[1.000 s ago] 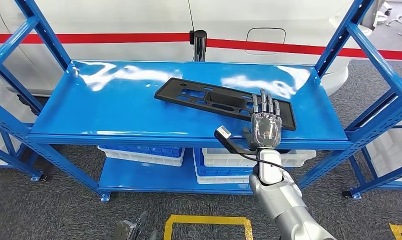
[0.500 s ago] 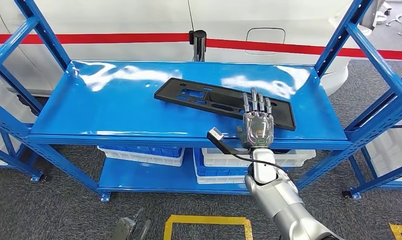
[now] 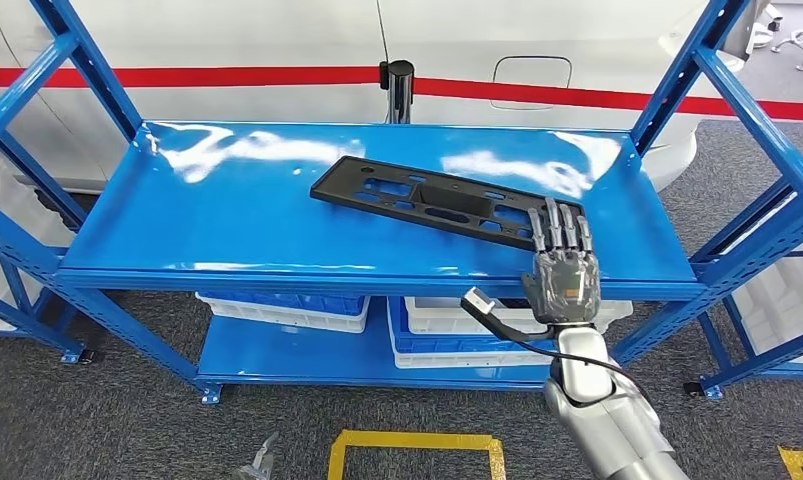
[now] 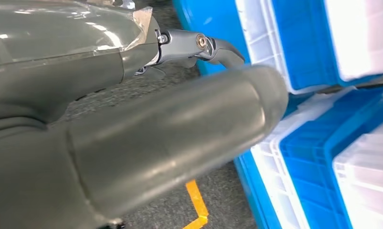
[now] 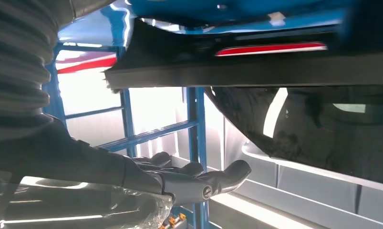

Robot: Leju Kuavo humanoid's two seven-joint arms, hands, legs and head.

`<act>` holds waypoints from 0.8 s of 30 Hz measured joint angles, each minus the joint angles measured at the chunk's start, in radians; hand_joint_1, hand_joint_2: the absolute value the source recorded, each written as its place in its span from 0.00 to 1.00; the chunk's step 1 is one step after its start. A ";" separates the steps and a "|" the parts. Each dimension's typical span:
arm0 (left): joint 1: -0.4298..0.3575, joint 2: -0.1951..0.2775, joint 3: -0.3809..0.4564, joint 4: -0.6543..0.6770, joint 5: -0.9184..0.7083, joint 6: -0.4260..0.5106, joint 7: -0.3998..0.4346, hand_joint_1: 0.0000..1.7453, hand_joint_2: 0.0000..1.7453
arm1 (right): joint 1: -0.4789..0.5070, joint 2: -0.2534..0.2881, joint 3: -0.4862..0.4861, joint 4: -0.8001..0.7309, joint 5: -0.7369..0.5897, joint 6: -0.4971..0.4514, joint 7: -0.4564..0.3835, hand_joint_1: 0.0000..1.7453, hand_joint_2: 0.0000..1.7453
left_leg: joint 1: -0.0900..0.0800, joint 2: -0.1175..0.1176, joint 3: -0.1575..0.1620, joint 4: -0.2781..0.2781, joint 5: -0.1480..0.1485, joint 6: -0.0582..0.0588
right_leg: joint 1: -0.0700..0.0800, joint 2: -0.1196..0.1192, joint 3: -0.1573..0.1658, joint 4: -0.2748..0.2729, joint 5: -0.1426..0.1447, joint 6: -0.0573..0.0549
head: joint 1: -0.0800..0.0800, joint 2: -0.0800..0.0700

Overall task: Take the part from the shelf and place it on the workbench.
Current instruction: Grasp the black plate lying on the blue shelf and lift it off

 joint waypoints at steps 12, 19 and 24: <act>0.087 -0.002 -0.002 -0.062 0.022 0.013 0.000 0.00 0.00 | 0.108 -0.078 -0.112 -0.164 0.000 -0.003 -0.091 0.00 1.00 | -0.001 0.001 0.001 0.000 0.000 0.001 | 0.000 0.000 0.000 0.000 0.000 0.001 | 0.000 0.000; 0.099 -0.004 0.002 -0.071 0.013 0.026 0.000 0.00 0.00 | 0.089 -0.061 -0.120 -0.193 -0.005 -0.023 -0.142 0.00 1.00 | -0.003 0.001 0.007 -0.008 -0.005 0.022 | -0.012 0.000 0.006 -0.005 -0.001 0.010 | 0.000 0.000; 0.093 -0.009 0.017 -0.071 0.012 0.020 0.000 0.00 0.00 | 0.090 -0.020 -0.108 -0.246 -0.155 -0.057 -0.227 0.00 1.00 | 0.005 0.005 0.032 -0.035 0.007 0.036 | -0.018 -0.003 -0.089 0.193 -0.091 0.004 | 0.006 0.000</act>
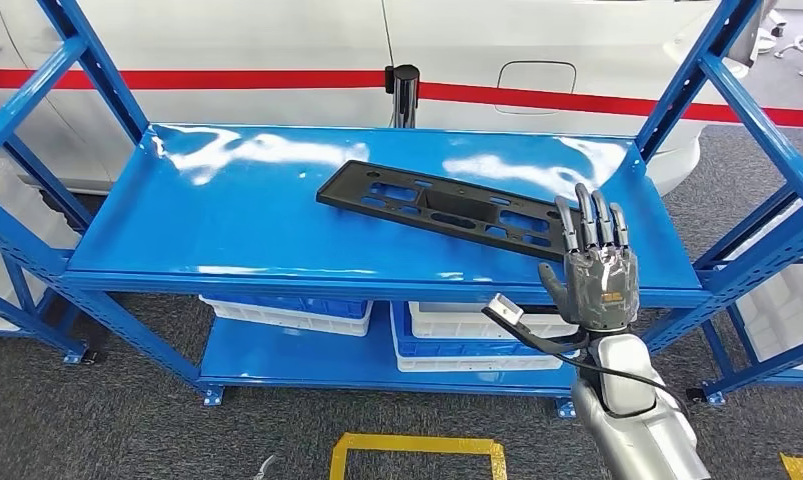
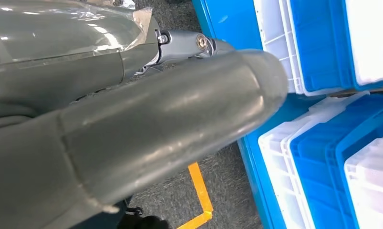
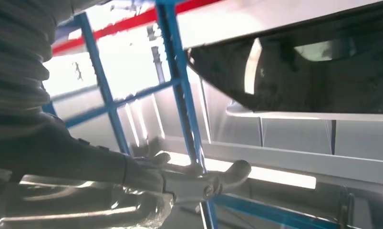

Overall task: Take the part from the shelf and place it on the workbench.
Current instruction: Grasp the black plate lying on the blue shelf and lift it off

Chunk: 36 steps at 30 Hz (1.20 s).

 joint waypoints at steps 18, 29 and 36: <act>-0.018 0.018 0.096 0.008 -0.021 0.007 0.001 0.00 0.00 | 0.028 0.161 -0.004 -0.161 -0.707 -0.006 -0.345 0.00 1.00 | 0.015 0.002 -0.142 0.303 -0.137 -0.052 | 0.001 0.003 0.096 -0.172 0.071 -0.023 | -0.006 0.000; -0.017 0.004 0.117 0.007 -0.025 0.022 0.000 0.00 0.00 | -0.093 0.189 0.047 -0.027 -0.539 0.014 -0.287 0.00 1.00 | -0.011 0.007 -0.001 0.013 -0.014 -0.003 | 0.012 -0.003 0.053 -0.075 0.013 -0.010 | -0.004 0.000; -0.022 0.001 0.126 0.008 -0.031 0.013 0.000 0.00 0.00 | -0.161 0.215 0.108 0.109 -0.393 0.013 -0.233 0.00 1.00 | -0.010 -0.002 0.010 0.015 -0.027 -0.013 | -0.004 -0.004 0.029 -0.091 0.064 0.026 | -0.002 0.000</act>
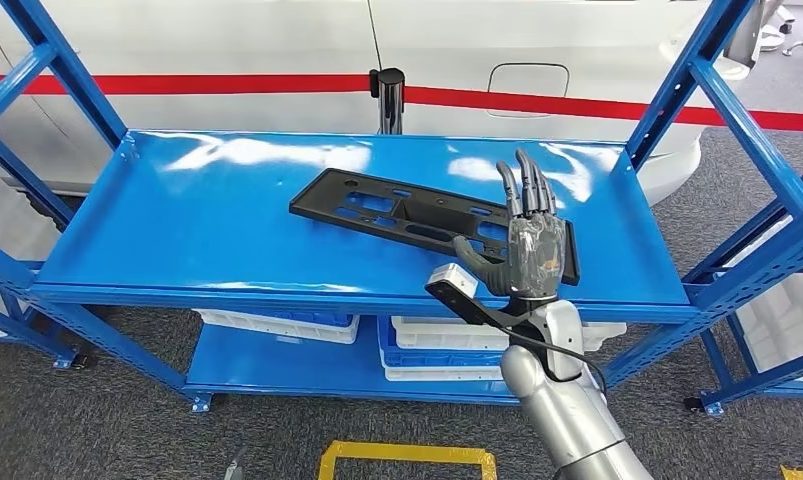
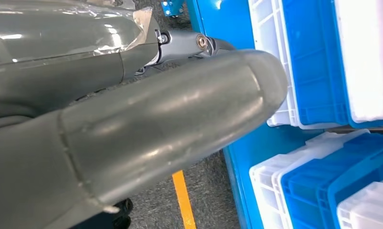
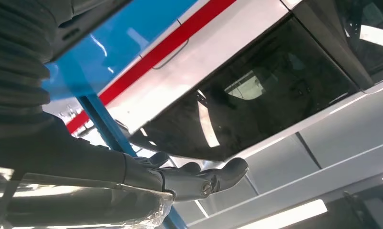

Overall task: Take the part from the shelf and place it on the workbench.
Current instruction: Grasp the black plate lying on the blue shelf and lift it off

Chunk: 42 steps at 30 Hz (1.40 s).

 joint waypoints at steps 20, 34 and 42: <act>-0.023 0.020 -0.007 0.033 0.002 0.031 0.000 0.00 0.00 | -0.179 0.108 0.153 0.292 0.193 -0.002 0.037 0.00 1.00 | 0.005 0.000 -0.038 0.015 0.018 -0.029 | 0.013 0.016 0.082 -0.101 0.002 -0.033 | -0.004 0.000; -0.023 0.020 -0.023 0.039 0.004 0.035 0.000 0.00 0.00 | -0.185 0.110 0.167 0.331 0.198 -0.004 0.044 0.00 1.00 | 0.000 -0.003 -0.009 0.004 0.003 -0.016 | 0.017 0.005 0.041 -0.100 0.041 -0.028 | -0.002 0.000; -0.011 0.017 -0.023 0.047 0.020 0.103 0.000 0.00 0.00 | -0.139 0.111 0.124 0.161 0.443 -0.012 0.105 0.00 1.00 | 0.009 -0.002 0.000 -0.004 0.003 -0.007 | 0.022 0.010 0.050 -0.110 0.049 -0.040 | -0.002 0.000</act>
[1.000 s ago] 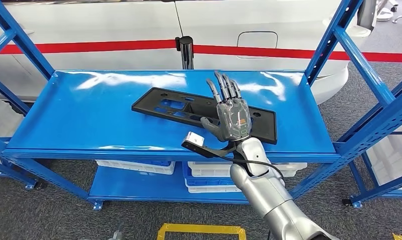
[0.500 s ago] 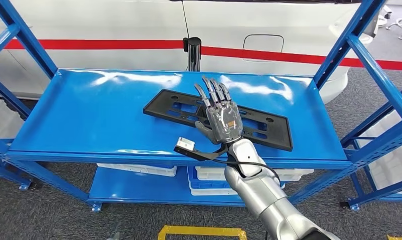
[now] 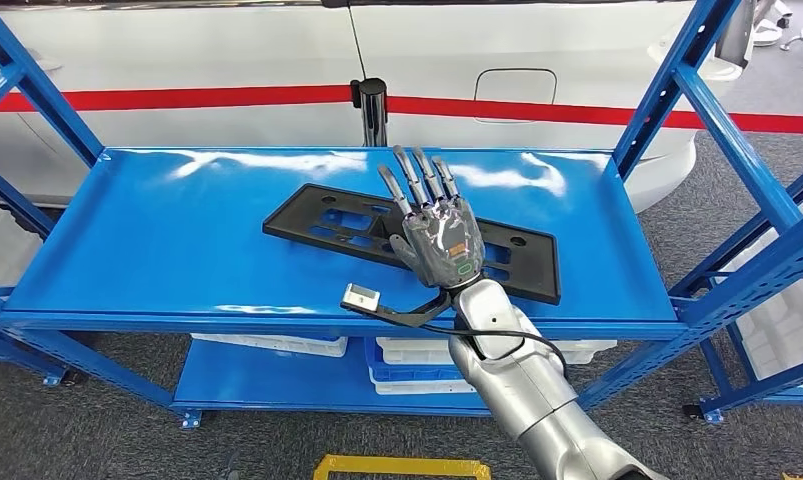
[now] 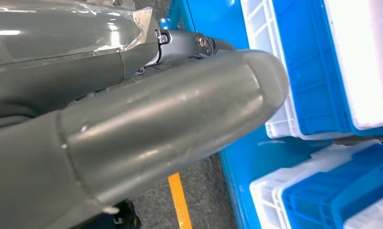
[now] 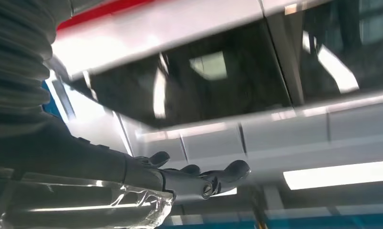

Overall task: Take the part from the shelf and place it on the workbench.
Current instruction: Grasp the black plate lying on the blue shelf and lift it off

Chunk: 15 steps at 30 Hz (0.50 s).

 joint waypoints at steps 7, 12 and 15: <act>0.010 -0.029 -0.004 0.028 0.006 0.045 0.000 0.00 0.00 | 0.066 0.010 -0.085 -0.308 -0.042 -0.008 -0.158 0.00 1.00 | 0.002 0.001 0.002 -0.004 0.000 -0.017 | 0.003 0.000 0.000 0.001 -0.002 -0.005 | 0.000 0.000; 0.009 -0.041 -0.003 0.035 0.014 0.057 0.000 0.00 0.00 | 0.118 0.037 -0.106 -0.378 -0.080 -0.008 -0.273 0.00 1.00 | 0.000 0.002 0.002 -0.004 -0.001 -0.020 | 0.002 0.000 0.000 0.001 -0.003 -0.005 | 0.001 0.000; 0.008 -0.042 -0.002 0.040 0.015 0.061 0.000 0.00 0.00 | 0.155 0.068 -0.128 -0.404 -0.123 -0.008 -0.339 0.00 1.00 | -0.002 0.001 0.002 -0.003 -0.001 -0.020 | 0.001 0.000 0.001 0.001 -0.003 -0.004 | 0.001 0.000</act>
